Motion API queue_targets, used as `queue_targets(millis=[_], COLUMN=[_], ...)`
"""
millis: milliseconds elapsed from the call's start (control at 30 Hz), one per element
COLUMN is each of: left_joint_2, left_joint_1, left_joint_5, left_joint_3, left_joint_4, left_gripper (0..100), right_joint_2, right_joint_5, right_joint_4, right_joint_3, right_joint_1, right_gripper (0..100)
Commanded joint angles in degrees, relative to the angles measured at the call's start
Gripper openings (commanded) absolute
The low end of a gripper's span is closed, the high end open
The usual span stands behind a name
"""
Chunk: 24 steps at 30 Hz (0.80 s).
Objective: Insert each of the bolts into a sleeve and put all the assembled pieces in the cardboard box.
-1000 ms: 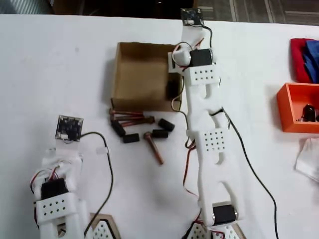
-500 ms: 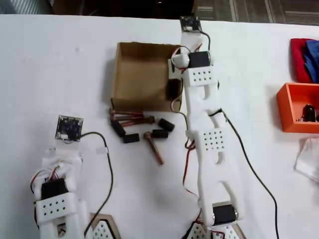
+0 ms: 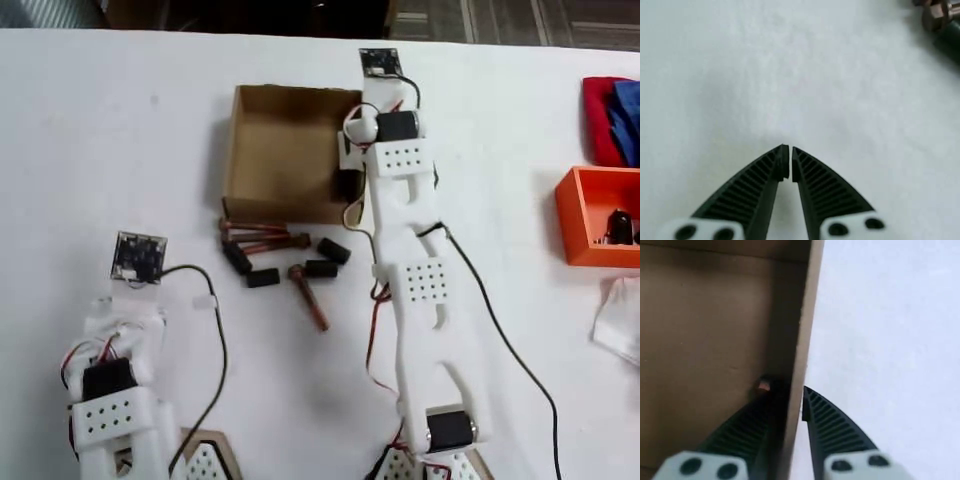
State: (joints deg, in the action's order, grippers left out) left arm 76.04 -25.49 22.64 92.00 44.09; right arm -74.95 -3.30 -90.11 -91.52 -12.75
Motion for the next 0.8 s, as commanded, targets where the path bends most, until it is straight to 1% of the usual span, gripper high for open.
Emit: queue_targets(millis=[0,67,200,767], left_joint_2=[0.7,0.7,0.7,0.7], left_joint_1=[0.4,0.4,0.4,0.4], left_joint_5=[0.5,0.5,0.5,0.5], left_joint_3=[-0.1,-0.1,-0.1,-0.1], left_joint_4=[-1.1,-1.1,-1.1,-1.1], left_gripper=[5,5,5,5], right_joint_2=[1.2,1.2,1.2,2.9], right_joint_5=[-0.1,-0.3,-4.6,-5.0], right_joint_4=[0.1,0.1,0.0,-0.2], right_joint_3=[-0.9,-0.9,-0.9,-1.0], right_joint_1=[-1.2,-2.0,-3.4,-5.8], right_gripper=[2.0,2.0,2.0,2.0])
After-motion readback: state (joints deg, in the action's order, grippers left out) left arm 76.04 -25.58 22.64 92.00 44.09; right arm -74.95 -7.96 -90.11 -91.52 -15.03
